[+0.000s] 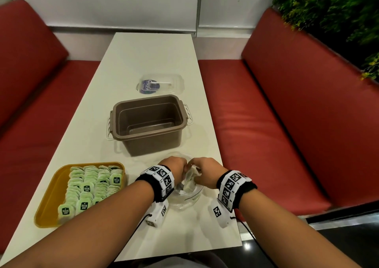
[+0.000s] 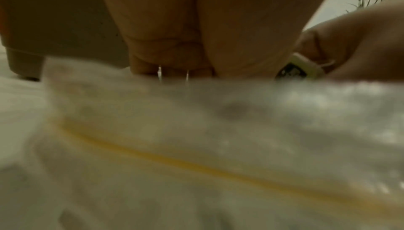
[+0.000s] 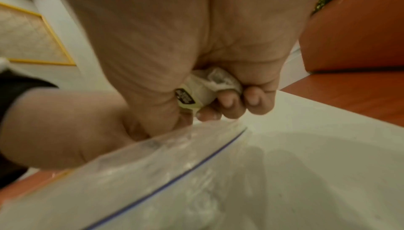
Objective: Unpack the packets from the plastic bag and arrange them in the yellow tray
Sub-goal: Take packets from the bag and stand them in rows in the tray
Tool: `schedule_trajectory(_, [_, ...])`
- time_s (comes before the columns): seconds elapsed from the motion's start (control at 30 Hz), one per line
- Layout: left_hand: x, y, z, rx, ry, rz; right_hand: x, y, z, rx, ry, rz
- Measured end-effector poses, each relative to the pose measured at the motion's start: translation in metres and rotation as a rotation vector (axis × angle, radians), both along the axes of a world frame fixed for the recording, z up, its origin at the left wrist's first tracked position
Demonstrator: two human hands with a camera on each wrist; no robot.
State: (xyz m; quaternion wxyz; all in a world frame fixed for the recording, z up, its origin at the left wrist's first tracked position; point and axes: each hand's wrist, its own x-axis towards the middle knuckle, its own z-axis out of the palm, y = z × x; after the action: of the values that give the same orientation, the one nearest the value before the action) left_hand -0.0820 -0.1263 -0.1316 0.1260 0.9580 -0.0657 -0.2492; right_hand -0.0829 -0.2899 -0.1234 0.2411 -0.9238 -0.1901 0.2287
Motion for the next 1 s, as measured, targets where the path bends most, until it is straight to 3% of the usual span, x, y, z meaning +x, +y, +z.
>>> schedule_trajectory(0.17, [-0.008, 0.01, -0.001, -0.135, 0.018, 0.037, 0.0, 0.007, -0.006, -0.096, -0.052, -0.031])
schedule_trajectory(0.3, [-0.013, 0.016, 0.002, -0.095, 0.003, -0.031, 0.002, 0.015, -0.008, -0.165, -0.087, -0.053])
schedule_trajectory(0.53, [-0.018, 0.04, 0.024, -0.163, -0.232, 0.018, 0.0, 0.028, 0.004, 0.12, -0.073, -0.179])
schedule_trajectory(0.73, [-0.026, 0.076, 0.062, -0.24, -0.366, -0.016, -0.006, 0.047, 0.017, 0.149, -0.038, -0.08])
schedule_trajectory(1.0, [-0.05, 0.124, 0.106, -0.159, -0.44, -0.062, -0.025, 0.107, 0.039, 0.353, -0.11, -0.016])
